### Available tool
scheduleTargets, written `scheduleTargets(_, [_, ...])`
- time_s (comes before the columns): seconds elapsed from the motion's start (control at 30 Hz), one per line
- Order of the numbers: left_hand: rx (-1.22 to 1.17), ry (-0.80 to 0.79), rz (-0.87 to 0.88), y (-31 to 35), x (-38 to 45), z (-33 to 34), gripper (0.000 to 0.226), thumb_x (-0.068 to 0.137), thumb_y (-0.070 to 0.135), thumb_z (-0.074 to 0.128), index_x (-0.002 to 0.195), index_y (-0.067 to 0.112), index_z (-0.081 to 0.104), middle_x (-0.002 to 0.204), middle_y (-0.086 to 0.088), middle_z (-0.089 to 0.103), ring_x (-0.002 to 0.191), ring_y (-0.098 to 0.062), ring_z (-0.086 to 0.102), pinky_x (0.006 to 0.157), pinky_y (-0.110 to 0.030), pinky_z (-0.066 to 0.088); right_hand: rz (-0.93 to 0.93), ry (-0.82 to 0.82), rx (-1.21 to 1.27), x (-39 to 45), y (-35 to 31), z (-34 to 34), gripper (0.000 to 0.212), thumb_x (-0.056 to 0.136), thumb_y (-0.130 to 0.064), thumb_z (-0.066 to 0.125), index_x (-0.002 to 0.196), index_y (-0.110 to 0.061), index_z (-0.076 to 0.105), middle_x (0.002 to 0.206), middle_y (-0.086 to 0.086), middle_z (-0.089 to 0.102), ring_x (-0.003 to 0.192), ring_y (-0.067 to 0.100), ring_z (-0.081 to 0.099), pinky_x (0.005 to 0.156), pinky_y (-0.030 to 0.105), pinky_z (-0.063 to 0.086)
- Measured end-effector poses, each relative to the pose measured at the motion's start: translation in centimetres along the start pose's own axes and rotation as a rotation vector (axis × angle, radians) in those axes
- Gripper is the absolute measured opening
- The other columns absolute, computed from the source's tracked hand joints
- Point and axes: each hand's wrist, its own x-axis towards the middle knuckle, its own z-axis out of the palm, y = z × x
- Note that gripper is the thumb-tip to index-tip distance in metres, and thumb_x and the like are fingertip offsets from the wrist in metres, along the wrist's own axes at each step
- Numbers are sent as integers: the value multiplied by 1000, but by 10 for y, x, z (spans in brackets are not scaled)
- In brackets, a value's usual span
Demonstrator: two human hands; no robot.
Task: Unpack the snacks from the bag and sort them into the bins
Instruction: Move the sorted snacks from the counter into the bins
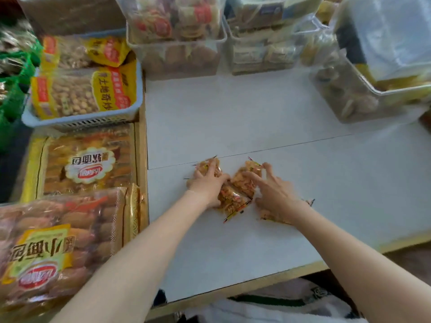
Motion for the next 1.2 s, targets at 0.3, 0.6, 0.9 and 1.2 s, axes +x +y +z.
scheduleTargets(0.3, [-195, 199, 78, -48, -27, 17, 53, 87, 6, 53, 132, 30, 38, 155, -9, 4, 132, -47, 23, 100, -51, 40, 147, 233, 338, 2, -58, -17, 57, 83, -5, 56, 133, -27, 44, 129, 13, 33, 84, 34, 55, 74, 38, 47])
scheduleTargets(0.6, [-225, 188, 103, -68, -55, 16, 44, 83, 11, 59, 121, 27, 45, 153, -9, 9, 133, -43, 26, 100, -48, 41, 242, 338, 552, -19, -41, -53, 55, 82, -14, 61, 133, -27, 48, 128, 11, 37, 108, 27, 47, 84, 24, 34])
scheduleTargets(0.9, [-197, 296, 50, -82, -65, 30, 47, 83, 13, 60, 125, 28, 44, 154, -10, 7, 132, -43, 30, 101, -49, 41, 296, 133, 269, 6, -67, 2, 64, 80, -24, 70, 135, -29, 40, 133, 15, 27, 99, 37, 54, 80, 39, 45])
scheduleTargets(1.2, [-278, 557, 89, -93, -146, 10, 50, 84, 13, 63, 129, 26, 45, 155, -8, 7, 129, -39, 38, 104, -47, 39, 85, 267, 454, -55, -115, -33, 65, 76, -14, 65, 135, -31, 42, 127, 12, 35, 101, 38, 54, 88, 40, 47])
